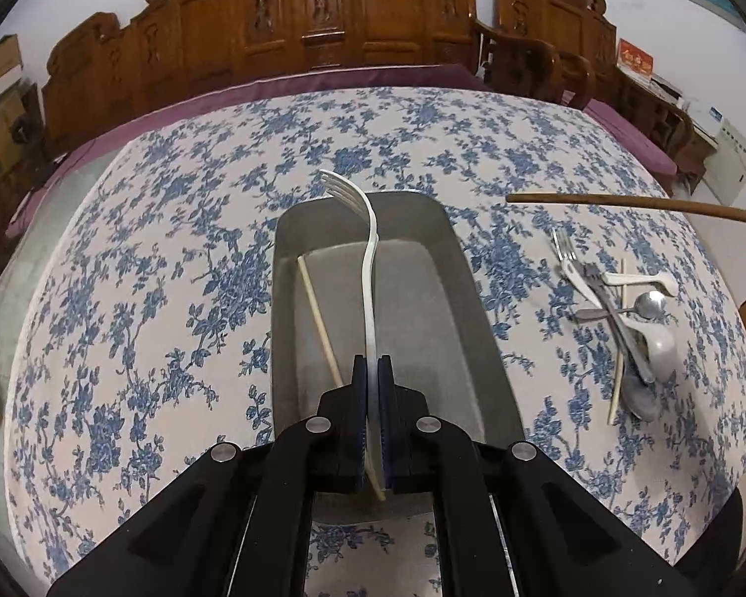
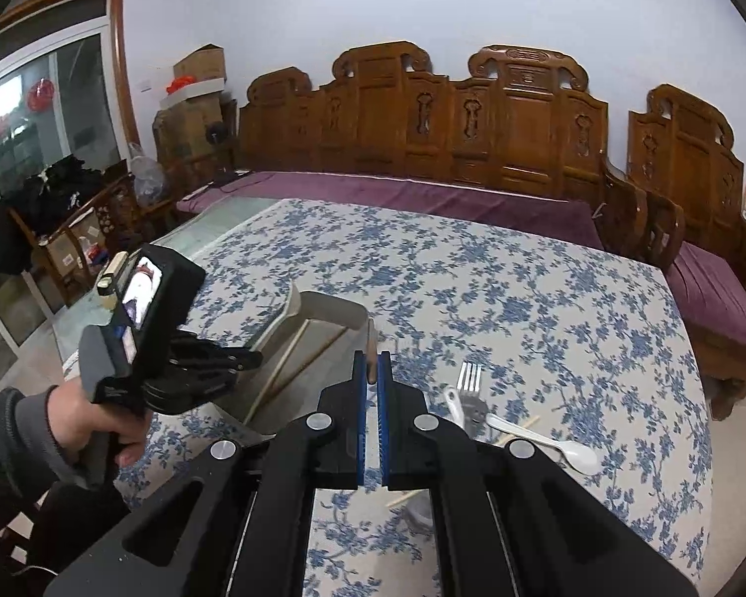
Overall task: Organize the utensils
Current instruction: 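Carry the white fork and chopstick into the metal tray and open both tools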
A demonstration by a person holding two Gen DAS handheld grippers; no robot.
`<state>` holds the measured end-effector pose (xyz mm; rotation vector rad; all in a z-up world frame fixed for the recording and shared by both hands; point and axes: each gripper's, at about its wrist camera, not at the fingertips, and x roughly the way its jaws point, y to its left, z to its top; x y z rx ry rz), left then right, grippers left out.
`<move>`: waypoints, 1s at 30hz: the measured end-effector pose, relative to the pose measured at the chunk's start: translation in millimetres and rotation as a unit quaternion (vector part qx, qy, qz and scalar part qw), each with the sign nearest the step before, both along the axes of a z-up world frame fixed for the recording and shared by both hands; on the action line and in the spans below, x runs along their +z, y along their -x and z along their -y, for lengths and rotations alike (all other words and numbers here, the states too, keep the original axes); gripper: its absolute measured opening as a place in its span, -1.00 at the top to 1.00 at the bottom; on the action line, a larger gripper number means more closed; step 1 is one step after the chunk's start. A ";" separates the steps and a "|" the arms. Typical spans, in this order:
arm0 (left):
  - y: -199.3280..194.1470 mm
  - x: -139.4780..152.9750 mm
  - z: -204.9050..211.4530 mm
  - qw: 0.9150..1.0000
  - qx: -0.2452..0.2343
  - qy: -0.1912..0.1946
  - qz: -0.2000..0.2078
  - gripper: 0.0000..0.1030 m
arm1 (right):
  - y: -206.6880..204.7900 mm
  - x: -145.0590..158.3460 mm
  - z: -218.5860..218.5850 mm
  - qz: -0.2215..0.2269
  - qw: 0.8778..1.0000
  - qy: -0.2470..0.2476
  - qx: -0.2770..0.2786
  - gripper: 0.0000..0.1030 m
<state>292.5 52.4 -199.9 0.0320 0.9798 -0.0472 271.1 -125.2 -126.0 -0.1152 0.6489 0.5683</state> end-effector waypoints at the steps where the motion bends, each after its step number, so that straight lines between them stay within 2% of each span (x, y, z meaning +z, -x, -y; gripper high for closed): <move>1: -0.3 -2.1 -1.2 1.000 0.001 0.001 -0.002 0.93 | 0.4 0.2 -3.0 0.000 1.000 0.001 0.001 0.91; 11: 3.3 -5.1 -19.1 1.000 0.013 0.011 -0.003 0.89 | 1.0 -8.6 -43.6 -0.003 1.000 0.019 0.024 0.91; 15: 9.5 5.1 -29.6 1.000 0.016 0.013 0.009 0.76 | -3.1 -18.9 -62.9 -0.006 0.999 0.032 0.030 0.91; 24: 25.9 25.8 -50.0 0.999 0.016 0.011 0.030 0.75 | -19.4 -47.4 -104.0 -0.007 0.998 0.064 0.025 0.91; 30: 33.8 34.7 -59.8 0.999 0.016 0.011 0.039 0.75 | -34.1 -55.5 -118.1 0.003 0.996 0.086 0.005 0.91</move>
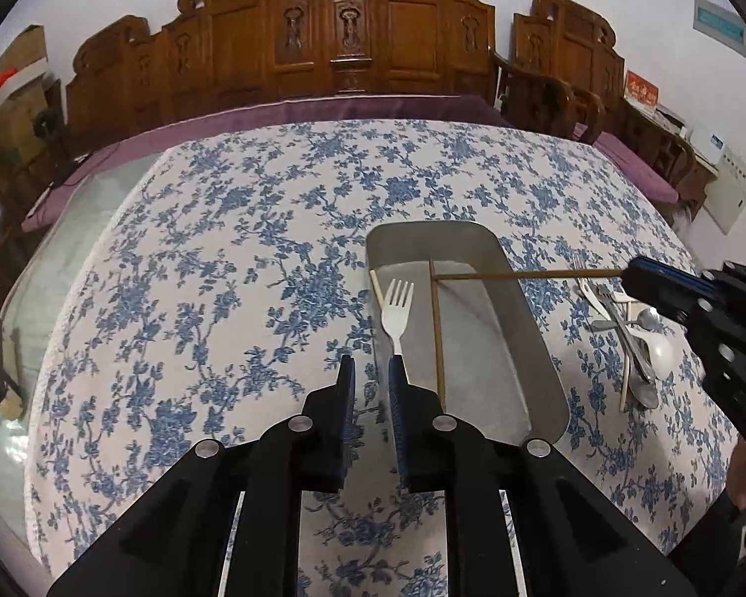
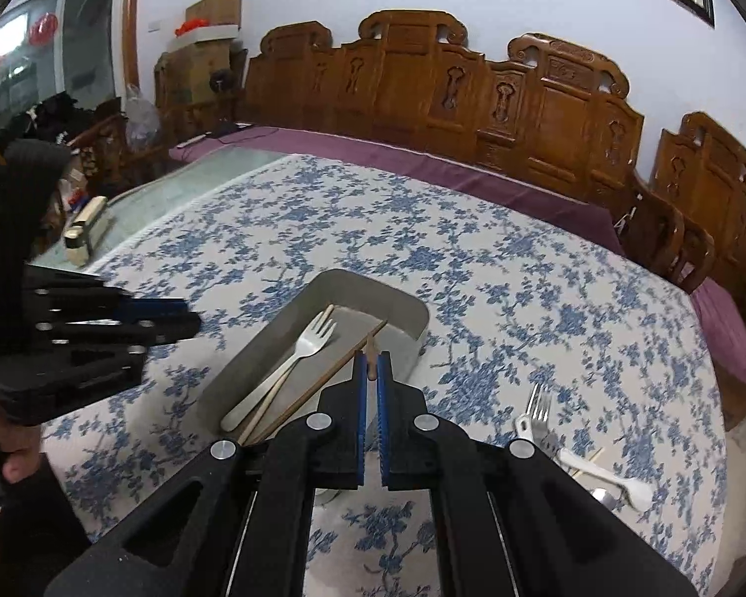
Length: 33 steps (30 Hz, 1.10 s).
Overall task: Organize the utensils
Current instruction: 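Carry the white fork and chopstick into the metal tray and open both tools, then move both open tools back toward the remaining utensils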
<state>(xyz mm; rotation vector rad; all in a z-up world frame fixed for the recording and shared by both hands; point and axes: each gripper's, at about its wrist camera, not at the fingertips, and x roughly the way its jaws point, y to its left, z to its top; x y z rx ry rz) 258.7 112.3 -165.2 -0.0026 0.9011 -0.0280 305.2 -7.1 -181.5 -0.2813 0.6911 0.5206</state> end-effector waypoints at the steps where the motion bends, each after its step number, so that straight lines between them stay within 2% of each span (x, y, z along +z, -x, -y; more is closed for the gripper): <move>1: 1.2 1.3 -1.7 1.000 0.000 0.000 0.001 0.75 | -0.8 -0.4 -1.7 0.003 1.000 0.004 -0.002 0.91; 13: 10.2 6.4 -13.3 1.000 0.003 -0.001 0.008 0.75 | -2.3 -14.7 -18.4 -0.006 1.000 0.027 0.001 0.88; 25: 13.6 7.7 -15.6 1.000 0.004 -0.003 0.010 0.75 | 5.6 -19.1 -23.2 -0.063 0.997 -0.029 0.023 0.78; 33: 15.7 7.1 -16.1 1.000 0.004 -0.002 0.010 0.75 | 2.7 -21.6 -21.6 -0.108 0.991 -0.075 0.037 0.70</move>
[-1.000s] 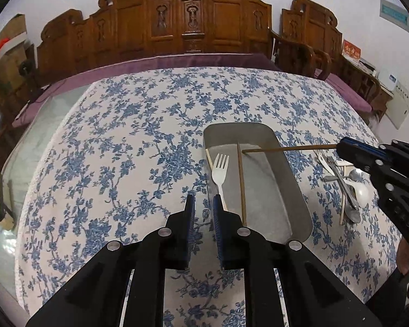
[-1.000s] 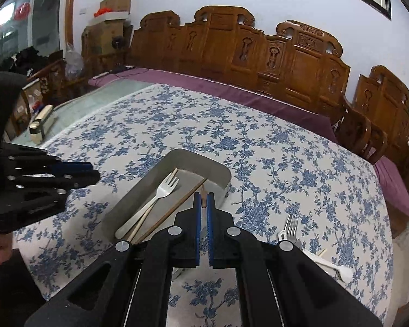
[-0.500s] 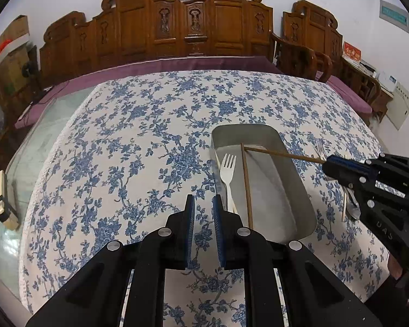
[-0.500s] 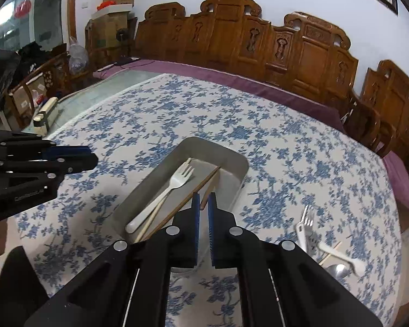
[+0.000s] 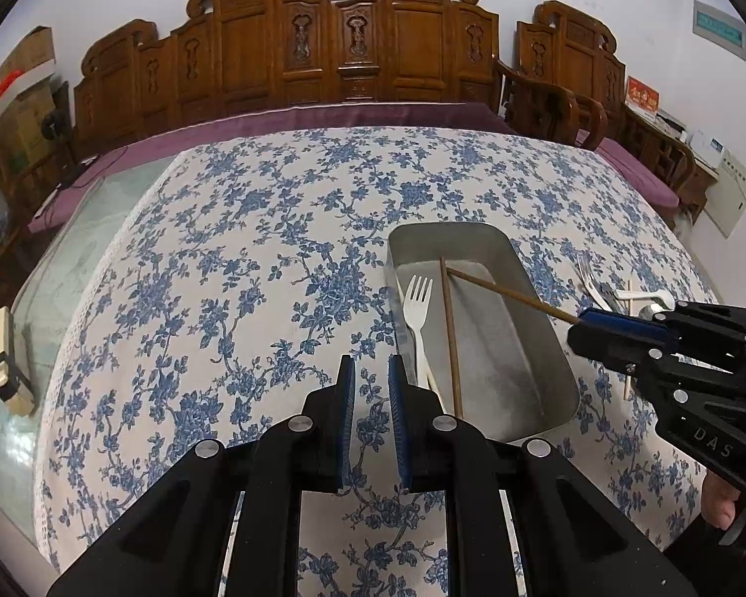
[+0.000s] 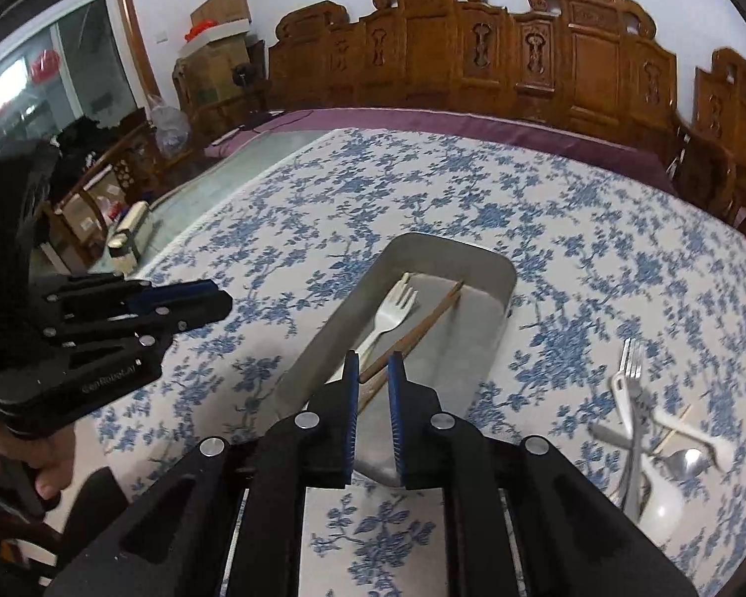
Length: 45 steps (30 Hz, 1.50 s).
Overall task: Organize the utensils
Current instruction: 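Move both open tools back toward the remaining utensils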
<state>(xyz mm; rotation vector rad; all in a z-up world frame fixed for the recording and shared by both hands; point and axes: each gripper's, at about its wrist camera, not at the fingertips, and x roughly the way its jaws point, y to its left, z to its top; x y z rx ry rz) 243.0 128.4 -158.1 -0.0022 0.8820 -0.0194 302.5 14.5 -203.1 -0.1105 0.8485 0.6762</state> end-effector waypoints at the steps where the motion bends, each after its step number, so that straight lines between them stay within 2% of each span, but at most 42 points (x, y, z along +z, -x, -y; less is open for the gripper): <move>1: 0.4 0.2 0.2 1.000 -0.001 -0.001 0.000 0.75 | -0.8 -0.5 0.4 -0.006 1.000 -0.005 0.001 0.64; 13: 4.5 4.7 16.4 1.000 -0.013 0.006 0.005 0.75 | 7.2 2.4 20.4 -0.002 1.000 -0.016 0.006 0.61; 21: 5.4 11.5 47.6 0.999 -0.037 0.007 0.012 0.73 | 26.4 -7.0 86.0 0.011 1.000 -0.007 -0.018 0.61; 24: 5.7 13.6 62.6 0.999 -0.046 0.008 0.017 0.60 | 32.0 -12.8 116.6 0.009 0.999 0.005 -0.034 0.61; 28: 6.1 13.7 84.1 0.998 -0.061 0.010 0.018 0.57 | 40.7 -15.4 155.9 0.016 0.998 0.019 -0.055 0.61; 32: 7.1 12.4 106.8 0.997 -0.075 0.013 0.018 0.44 | 43.6 -17.6 191.0 0.016 0.996 0.021 -0.081 0.57; 34: 7.4 10.3 116.1 0.997 -0.081 0.015 0.016 0.44 | 43.4 -18.3 202.2 0.018 0.995 0.021 -0.091 0.41; 35: 7.5 8.9 120.9 0.996 -0.083 0.017 0.014 0.39 | 43.5 -19.3 208.1 0.019 0.995 0.021 -0.096 0.39; 37: 8.5 4.3 131.6 0.996 -0.087 0.023 0.011 0.32 | 43.0 -22.7 220.8 0.015 0.994 0.016 -0.107 0.39; 45: 7.7 -14.0 169.2 0.994 -0.108 0.029 -0.009 0.32 | 39.8 -35.8 237.8 0.007 0.993 0.022 -0.116 0.39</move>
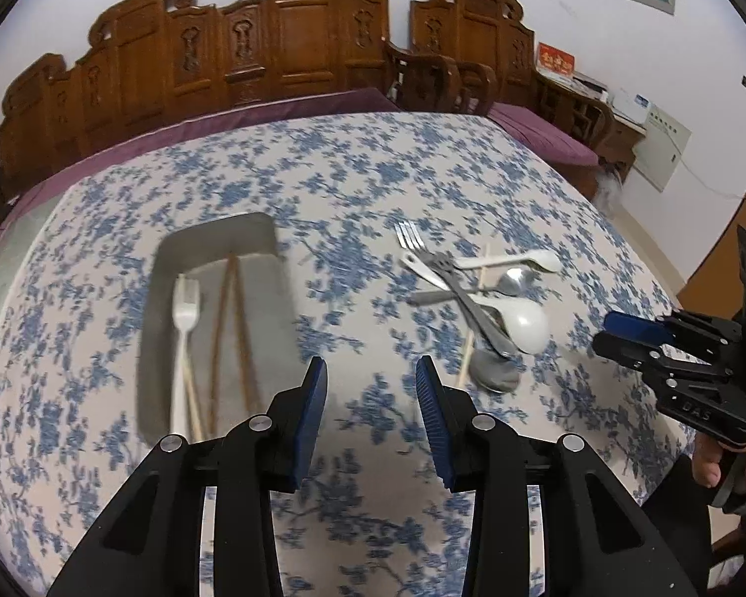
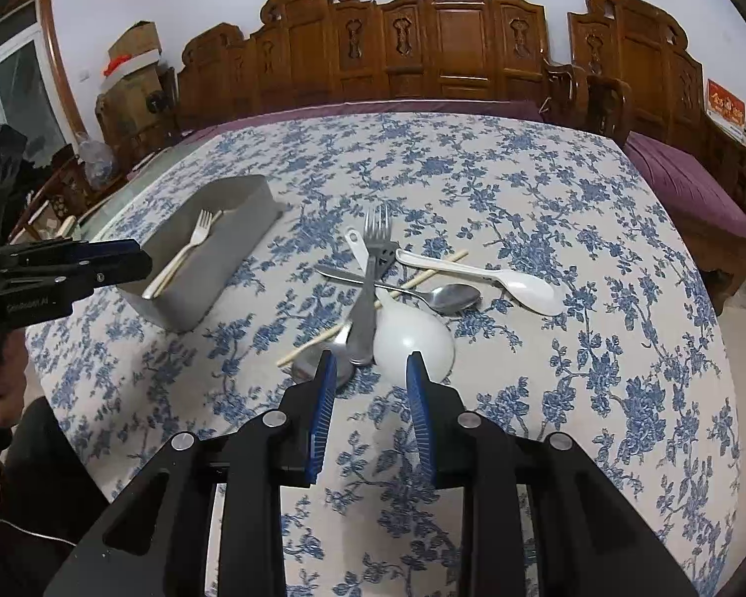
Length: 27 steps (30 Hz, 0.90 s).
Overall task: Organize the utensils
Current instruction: 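Move both open tools back toward the remaining utensils, then grasp the white plastic spoon by its handle with the right tool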
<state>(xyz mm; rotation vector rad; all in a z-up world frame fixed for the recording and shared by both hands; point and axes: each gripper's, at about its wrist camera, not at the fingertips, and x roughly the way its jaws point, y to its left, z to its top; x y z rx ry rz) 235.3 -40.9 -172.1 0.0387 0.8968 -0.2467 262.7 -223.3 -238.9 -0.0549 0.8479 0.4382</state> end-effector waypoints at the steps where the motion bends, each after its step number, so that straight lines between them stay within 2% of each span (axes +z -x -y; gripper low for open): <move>1: 0.6 -0.9 3.2 1.000 -0.002 0.001 -0.002 0.32 | 0.4 -0.2 0.8 0.001 1.000 0.003 0.001 0.39; 7: -4.8 -10.0 18.2 1.000 -0.019 0.010 -0.018 0.32 | -8.7 -5.1 8.2 -0.016 1.000 -0.006 -0.006 0.39; 16: -21.4 -22.3 34.8 0.999 -0.034 0.008 -0.036 0.32 | -46.1 -7.1 14.2 -0.035 0.999 0.016 -0.006 0.39; 27: -36.8 -37.5 47.1 0.998 -0.039 0.020 -0.054 0.32 | -124.7 -35.3 20.8 -0.058 0.994 0.091 0.022 0.39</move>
